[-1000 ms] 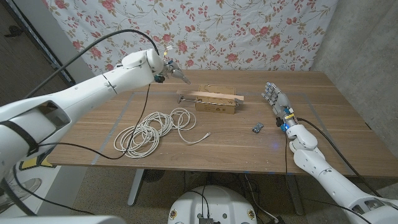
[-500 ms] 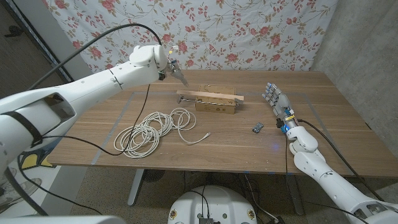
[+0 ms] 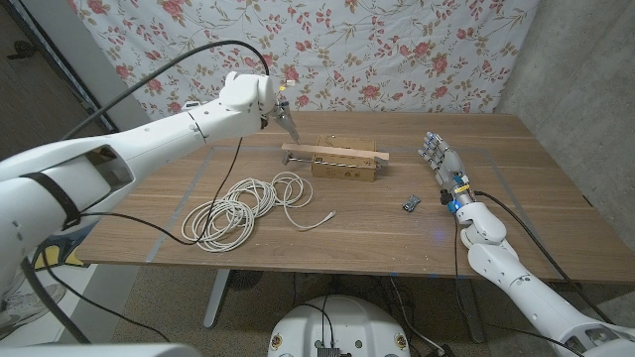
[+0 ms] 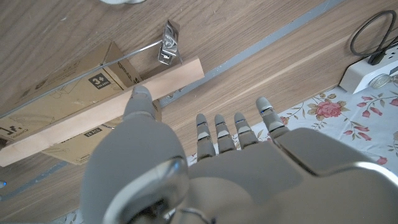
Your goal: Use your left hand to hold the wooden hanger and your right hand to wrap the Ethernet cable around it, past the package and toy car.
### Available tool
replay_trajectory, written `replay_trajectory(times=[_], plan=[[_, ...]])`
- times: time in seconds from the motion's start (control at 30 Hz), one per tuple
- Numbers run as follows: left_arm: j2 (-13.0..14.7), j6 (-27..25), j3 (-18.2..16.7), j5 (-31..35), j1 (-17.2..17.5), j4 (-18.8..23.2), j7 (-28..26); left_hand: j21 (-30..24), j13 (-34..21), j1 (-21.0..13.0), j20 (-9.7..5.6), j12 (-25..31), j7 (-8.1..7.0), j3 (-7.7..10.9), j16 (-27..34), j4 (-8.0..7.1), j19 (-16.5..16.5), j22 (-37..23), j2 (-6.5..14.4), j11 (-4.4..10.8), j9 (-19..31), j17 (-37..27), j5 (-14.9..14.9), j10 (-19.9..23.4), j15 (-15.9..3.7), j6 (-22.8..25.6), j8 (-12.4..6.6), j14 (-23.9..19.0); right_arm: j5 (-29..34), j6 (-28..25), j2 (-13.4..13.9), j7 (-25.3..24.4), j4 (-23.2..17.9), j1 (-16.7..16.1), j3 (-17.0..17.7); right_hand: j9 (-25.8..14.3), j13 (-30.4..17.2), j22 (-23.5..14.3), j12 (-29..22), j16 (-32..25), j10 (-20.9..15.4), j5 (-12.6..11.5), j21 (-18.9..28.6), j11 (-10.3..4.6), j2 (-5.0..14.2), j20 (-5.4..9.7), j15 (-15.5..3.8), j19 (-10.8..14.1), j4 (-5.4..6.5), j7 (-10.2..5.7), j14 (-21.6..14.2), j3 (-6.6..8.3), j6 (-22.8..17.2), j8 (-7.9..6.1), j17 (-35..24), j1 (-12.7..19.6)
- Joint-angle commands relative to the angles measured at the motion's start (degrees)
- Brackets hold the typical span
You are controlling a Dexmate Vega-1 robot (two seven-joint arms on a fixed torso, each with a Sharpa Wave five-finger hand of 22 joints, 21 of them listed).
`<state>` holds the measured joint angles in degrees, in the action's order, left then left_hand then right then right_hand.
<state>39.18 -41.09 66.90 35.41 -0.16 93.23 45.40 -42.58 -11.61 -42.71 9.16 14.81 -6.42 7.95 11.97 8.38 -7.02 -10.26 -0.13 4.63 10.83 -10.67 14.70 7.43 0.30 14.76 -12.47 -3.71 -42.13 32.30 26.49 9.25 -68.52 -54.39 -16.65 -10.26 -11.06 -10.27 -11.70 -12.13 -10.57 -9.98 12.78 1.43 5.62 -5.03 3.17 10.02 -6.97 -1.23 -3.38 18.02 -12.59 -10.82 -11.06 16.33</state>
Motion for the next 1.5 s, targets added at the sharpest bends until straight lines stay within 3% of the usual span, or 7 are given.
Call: replay_trajectory(times=[0.03, 0.47, 0.87, 1.5], plan=[[-3.61, 7.34, 0.08, 5.07, 0.8, -5.48, 0.46, 0.04, -0.21, -0.95, 0.03, 0.16, -0.71, -0.34, 0.08, 0.06, 0.92, -0.33, 0.12, 0.76, 0.2, -0.01, 0.56, 0.68, -0.57, 0.2, 0.22, -0.65, 0.45, 0.49, -0.4, -1.06, -0.25, -0.35, -0.02, -0.23, -0.26, -0.19, -0.36, -0.46, -0.37, -0.15, -0.12, 0.01, 0.15, 0.18, 0.22, 0.65, -0.13, -0.04, -0.43, -0.29, -0.52, -0.36, -0.19, -0.22], [-6.82, 13.75, -2.44, 3.78, 2.31, -11.16, -0.83, 0.24, -0.2, -2.46, -0.35, 0.47, -0.7, -0.14, 0.26, 0.15, 1.85, -0.34, 0.5, 0.9, 0.27, 0.04, 1.15, 2.25, -1.41, 0.93, 0.24, -1.66, 0.69, 0.51, -0.57, -2.08, -0.08, -0.27, 0.11, -0.23, -0.28, -0.2, -0.32, -0.49, -0.48, -0.17, -0.11, 0.03, 0.18, 0.14, 0.37, 0.82, -0.1, -0.03, -0.64, -0.36, -0.58, -0.33, -0.21, -0.36], [-8.51, 15.92, -2.38, 4.2, 2.53, -14.16, -0.95, 0.41, -0.24, -4.84, 0.12, 0.82, -0.17, 0.08, 0.41, 0.54, 3.19, -0.34, 0.52, 0.56, 0.31, 0.15, 1.79, 4.22, -1.68, -0.23, 0.9, -3.03, 0.91, 0.36, -0.34, -2.93, -0.42, -0.34, 0.36, -0.23, -0.29, -0.2, -0.32, -0.53, -0.71, -0.18, -0.12, 0.02, 0.36, 0.08, 0.62, 0.96, -0.02, -0.14, -0.85, -0.38, -0.66, -0.32, -0.25, -0.49], [-10.58, 19.26, -2.95, 1.17, 3.99, -18.5, -4.32, 0.29, -0.32, -7.11, -0.59, 1.09, 0.14, 0.58, 0.65, 0.38, 5.27, -0.38, 1.49, 0.73, 0.38, 0.13, 2.41, 6.16, -3.3, 1.12, 0.5, -4.88, 1.15, 0.14, -0.13, -3.14, -0.36, -0.1, 0.34, -0.24, -0.31, -0.2, -0.29, -0.62, -0.94, -0.17, -0.17, 0.08, 0.4, 0.01, 0.82, 1.07, 0.08, -0.17, -1.26, -0.52, -0.85, -0.32, -0.3, -0.77]])
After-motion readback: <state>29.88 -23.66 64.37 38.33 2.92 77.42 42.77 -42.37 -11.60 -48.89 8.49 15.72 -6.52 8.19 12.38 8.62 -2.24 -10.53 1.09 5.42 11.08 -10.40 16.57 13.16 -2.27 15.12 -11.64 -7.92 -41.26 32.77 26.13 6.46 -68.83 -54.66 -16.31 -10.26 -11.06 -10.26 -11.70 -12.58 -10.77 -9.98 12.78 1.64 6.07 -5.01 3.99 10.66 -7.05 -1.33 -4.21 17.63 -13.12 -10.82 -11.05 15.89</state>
